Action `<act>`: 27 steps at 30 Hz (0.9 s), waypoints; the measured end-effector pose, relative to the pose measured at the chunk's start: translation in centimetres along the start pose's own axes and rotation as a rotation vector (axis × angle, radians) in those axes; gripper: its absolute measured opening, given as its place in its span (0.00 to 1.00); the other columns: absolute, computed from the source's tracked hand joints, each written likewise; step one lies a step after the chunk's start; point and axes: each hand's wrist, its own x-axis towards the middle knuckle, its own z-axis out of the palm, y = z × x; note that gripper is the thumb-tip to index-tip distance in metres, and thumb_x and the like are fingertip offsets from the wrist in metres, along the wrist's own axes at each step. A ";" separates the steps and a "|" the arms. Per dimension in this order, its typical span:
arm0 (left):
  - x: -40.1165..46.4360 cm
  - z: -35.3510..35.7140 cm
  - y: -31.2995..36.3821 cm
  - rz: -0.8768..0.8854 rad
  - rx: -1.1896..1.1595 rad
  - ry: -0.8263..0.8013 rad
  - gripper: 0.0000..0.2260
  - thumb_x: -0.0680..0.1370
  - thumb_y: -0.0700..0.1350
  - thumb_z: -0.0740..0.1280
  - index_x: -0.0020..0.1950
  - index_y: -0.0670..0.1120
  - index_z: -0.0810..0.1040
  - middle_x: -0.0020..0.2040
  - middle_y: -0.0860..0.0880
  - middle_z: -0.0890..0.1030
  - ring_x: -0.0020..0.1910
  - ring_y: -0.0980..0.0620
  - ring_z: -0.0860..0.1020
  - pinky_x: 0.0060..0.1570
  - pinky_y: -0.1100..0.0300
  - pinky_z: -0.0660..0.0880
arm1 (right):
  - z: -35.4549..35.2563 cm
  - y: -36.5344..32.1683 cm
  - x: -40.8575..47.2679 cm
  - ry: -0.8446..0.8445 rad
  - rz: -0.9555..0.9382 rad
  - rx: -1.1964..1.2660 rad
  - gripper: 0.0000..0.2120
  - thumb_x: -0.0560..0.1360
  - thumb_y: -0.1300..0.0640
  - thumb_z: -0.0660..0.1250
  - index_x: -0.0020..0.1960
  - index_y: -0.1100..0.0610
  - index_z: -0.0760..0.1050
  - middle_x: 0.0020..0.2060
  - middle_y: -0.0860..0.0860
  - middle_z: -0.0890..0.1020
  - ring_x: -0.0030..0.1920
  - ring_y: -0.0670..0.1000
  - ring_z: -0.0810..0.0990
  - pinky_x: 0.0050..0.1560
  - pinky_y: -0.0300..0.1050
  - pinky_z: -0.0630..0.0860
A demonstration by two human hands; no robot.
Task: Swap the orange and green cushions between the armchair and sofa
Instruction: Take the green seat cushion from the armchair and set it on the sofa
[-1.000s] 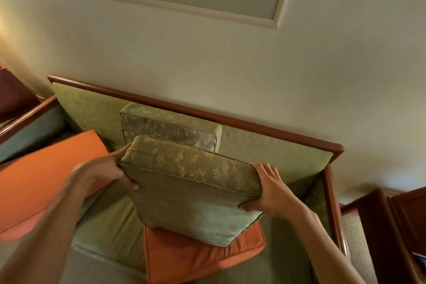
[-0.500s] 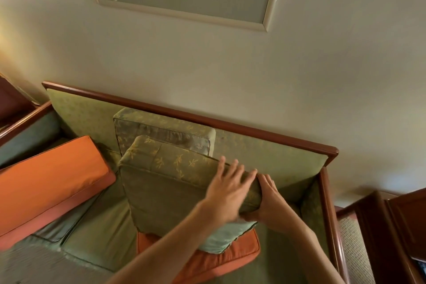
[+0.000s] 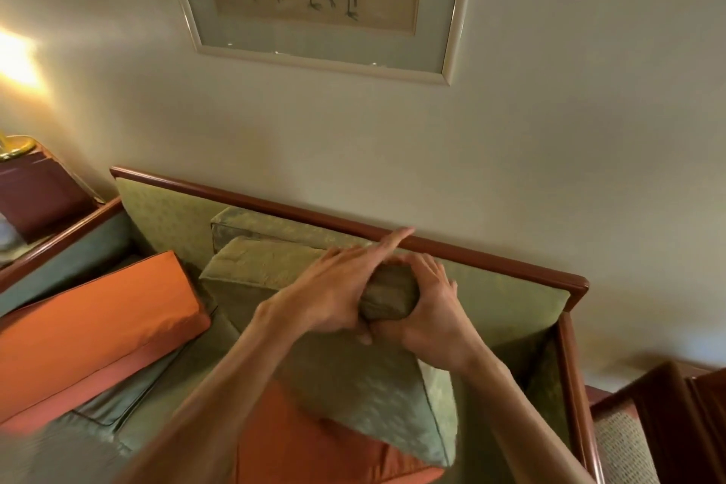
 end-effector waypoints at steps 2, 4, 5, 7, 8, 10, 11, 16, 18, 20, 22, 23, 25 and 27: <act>-2.5 -1.8 -3.4 -0.018 -0.155 0.058 0.62 0.61 0.48 0.84 0.79 0.66 0.42 0.72 0.54 0.72 0.71 0.53 0.71 0.68 0.49 0.70 | 1.5 -2.9 2.2 -0.027 -0.069 -0.044 0.41 0.58 0.40 0.76 0.67 0.46 0.64 0.58 0.41 0.70 0.59 0.44 0.64 0.61 0.46 0.62; -5.0 -0.6 -7.9 -0.062 -0.257 0.062 0.54 0.67 0.48 0.81 0.80 0.65 0.47 0.76 0.57 0.67 0.74 0.54 0.67 0.69 0.48 0.70 | 5.4 -3.9 3.7 -0.108 -0.066 -0.106 0.45 0.60 0.36 0.74 0.71 0.46 0.59 0.60 0.43 0.68 0.61 0.46 0.63 0.65 0.50 0.62; -6.0 0.7 -10.2 -0.099 -0.297 0.060 0.50 0.69 0.48 0.80 0.80 0.65 0.50 0.77 0.58 0.64 0.75 0.55 0.65 0.70 0.47 0.69 | 7.8 -3.5 4.1 -0.162 -0.049 -0.142 0.48 0.60 0.34 0.73 0.73 0.46 0.55 0.63 0.45 0.68 0.64 0.49 0.64 0.67 0.54 0.62; -8.0 3.1 -13.9 -0.175 -0.381 0.063 0.45 0.71 0.41 0.78 0.80 0.61 0.56 0.78 0.59 0.63 0.76 0.57 0.63 0.73 0.47 0.66 | 12.7 -1.8 4.1 -0.277 -0.022 -0.223 0.54 0.62 0.28 0.70 0.77 0.42 0.44 0.68 0.49 0.65 0.68 0.55 0.64 0.69 0.61 0.60; -9.0 3.9 -15.7 -0.196 -0.376 0.081 0.46 0.69 0.38 0.78 0.80 0.57 0.58 0.78 0.57 0.64 0.77 0.57 0.63 0.74 0.49 0.65 | 14.7 -0.9 4.1 -0.330 -0.005 -0.265 0.56 0.63 0.27 0.70 0.78 0.42 0.39 0.70 0.50 0.64 0.70 0.56 0.63 0.70 0.64 0.59; -11.4 4.6 -18.9 -0.261 -0.395 0.122 0.49 0.65 0.39 0.81 0.80 0.57 0.59 0.77 0.55 0.66 0.76 0.59 0.63 0.74 0.55 0.64 | 17.2 1.0 4.3 -0.416 0.070 -0.329 0.61 0.63 0.29 0.72 0.79 0.44 0.34 0.73 0.51 0.61 0.73 0.56 0.60 0.72 0.64 0.56; -12.7 4.6 -20.6 -0.329 -0.426 0.122 0.51 0.63 0.40 0.82 0.79 0.63 0.58 0.75 0.57 0.67 0.74 0.60 0.64 0.73 0.58 0.63 | 17.8 1.9 4.4 -0.454 0.105 -0.362 0.63 0.62 0.29 0.73 0.79 0.47 0.35 0.74 0.51 0.61 0.74 0.56 0.59 0.73 0.63 0.55; -18.3 5.0 -29.4 -0.723 -0.270 -0.170 0.61 0.57 0.48 0.85 0.81 0.56 0.51 0.70 0.44 0.73 0.68 0.45 0.71 0.64 0.56 0.68 | 17.7 8.6 3.0 -0.583 0.216 -0.580 0.62 0.58 0.30 0.75 0.79 0.51 0.45 0.76 0.52 0.59 0.76 0.56 0.56 0.76 0.59 0.50; -19.1 5.1 -31.0 -0.804 -0.253 -0.328 0.59 0.61 0.45 0.84 0.80 0.52 0.48 0.66 0.44 0.73 0.62 0.45 0.72 0.56 0.58 0.67 | 17.1 10.3 2.1 -0.576 0.220 -0.643 0.61 0.57 0.31 0.75 0.78 0.52 0.47 0.77 0.52 0.59 0.77 0.55 0.55 0.77 0.57 0.48; -18.7 4.7 -31.7 -0.817 -0.227 -0.408 0.58 0.62 0.47 0.83 0.80 0.49 0.46 0.68 0.45 0.69 0.65 0.46 0.69 0.59 0.57 0.66 | 16.9 10.7 1.9 -0.568 0.222 -0.667 0.61 0.57 0.31 0.75 0.78 0.53 0.48 0.76 0.53 0.59 0.77 0.56 0.55 0.77 0.57 0.48; -16.9 4.2 -31.1 -0.804 -0.028 -0.471 0.62 0.62 0.54 0.83 0.81 0.44 0.43 0.79 0.41 0.55 0.77 0.42 0.57 0.74 0.51 0.59 | 17.1 10.5 2.0 -0.573 0.262 -0.665 0.61 0.57 0.32 0.75 0.78 0.54 0.48 0.75 0.53 0.60 0.76 0.57 0.56 0.77 0.57 0.48; -15.6 4.3 -30.2 -0.763 0.096 -0.487 0.62 0.63 0.54 0.82 0.81 0.43 0.41 0.81 0.40 0.47 0.80 0.40 0.49 0.77 0.47 0.53 | 17.2 10.5 2.0 -0.570 0.275 -0.662 0.61 0.56 0.32 0.75 0.78 0.54 0.49 0.75 0.53 0.61 0.76 0.57 0.56 0.77 0.57 0.49; -12.5 6.2 -26.9 -0.629 0.195 -0.471 0.62 0.66 0.53 0.80 0.81 0.49 0.35 0.81 0.40 0.39 0.80 0.39 0.41 0.76 0.36 0.44 | 17.5 10.6 2.0 -0.544 0.286 -0.644 0.61 0.55 0.31 0.75 0.78 0.53 0.50 0.74 0.52 0.62 0.75 0.57 0.57 0.77 0.58 0.50; -9.8 9.6 -22.7 -0.503 0.223 -0.439 0.60 0.66 0.56 0.79 0.80 0.54 0.36 0.81 0.41 0.44 0.80 0.38 0.44 0.71 0.27 0.39 | 17.7 10.7 2.1 -0.532 0.304 -0.615 0.60 0.54 0.31 0.75 0.77 0.52 0.52 0.74 0.51 0.63 0.75 0.57 0.57 0.76 0.58 0.51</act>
